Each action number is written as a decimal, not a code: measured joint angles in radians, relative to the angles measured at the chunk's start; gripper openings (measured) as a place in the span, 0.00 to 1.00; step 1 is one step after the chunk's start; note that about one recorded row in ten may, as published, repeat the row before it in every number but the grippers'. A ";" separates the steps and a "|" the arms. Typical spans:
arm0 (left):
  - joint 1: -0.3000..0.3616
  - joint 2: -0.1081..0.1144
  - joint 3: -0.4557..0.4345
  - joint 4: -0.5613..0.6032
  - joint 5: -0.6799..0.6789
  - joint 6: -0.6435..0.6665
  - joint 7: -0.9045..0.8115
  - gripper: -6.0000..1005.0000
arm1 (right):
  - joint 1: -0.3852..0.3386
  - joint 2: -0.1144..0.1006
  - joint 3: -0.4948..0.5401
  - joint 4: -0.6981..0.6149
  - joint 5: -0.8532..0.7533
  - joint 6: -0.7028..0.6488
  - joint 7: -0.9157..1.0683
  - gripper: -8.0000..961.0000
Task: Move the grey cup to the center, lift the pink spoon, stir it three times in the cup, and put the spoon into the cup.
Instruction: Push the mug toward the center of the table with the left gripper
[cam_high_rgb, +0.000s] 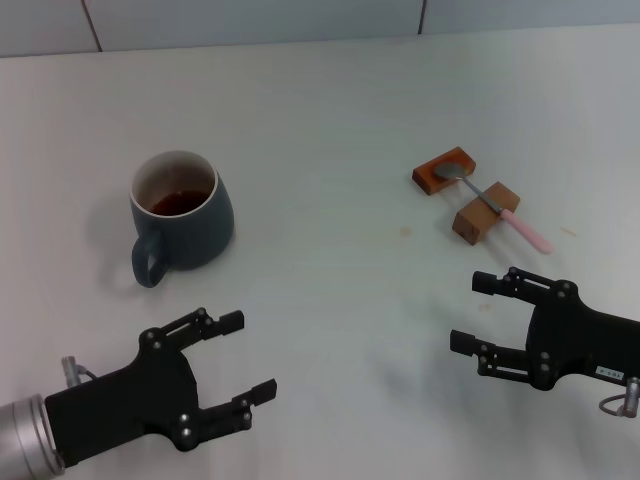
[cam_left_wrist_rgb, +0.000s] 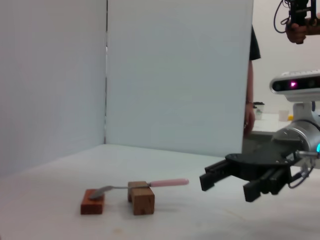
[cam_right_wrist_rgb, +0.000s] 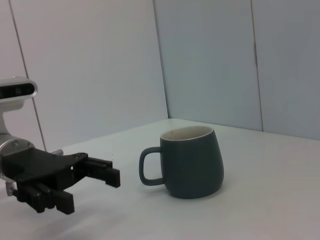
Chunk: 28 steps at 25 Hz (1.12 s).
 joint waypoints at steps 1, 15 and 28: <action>0.000 0.000 0.007 0.001 0.000 -0.001 0.000 0.75 | 0.000 0.000 0.000 0.000 0.000 0.000 0.000 0.82; 0.000 -0.002 0.041 -0.002 0.000 -0.017 -0.006 0.41 | -0.001 0.000 0.000 0.000 0.000 -0.004 -0.001 0.82; -0.001 -0.001 -0.074 -0.059 -0.112 0.099 -0.037 0.04 | -0.001 0.000 0.000 0.000 0.000 -0.003 -0.002 0.82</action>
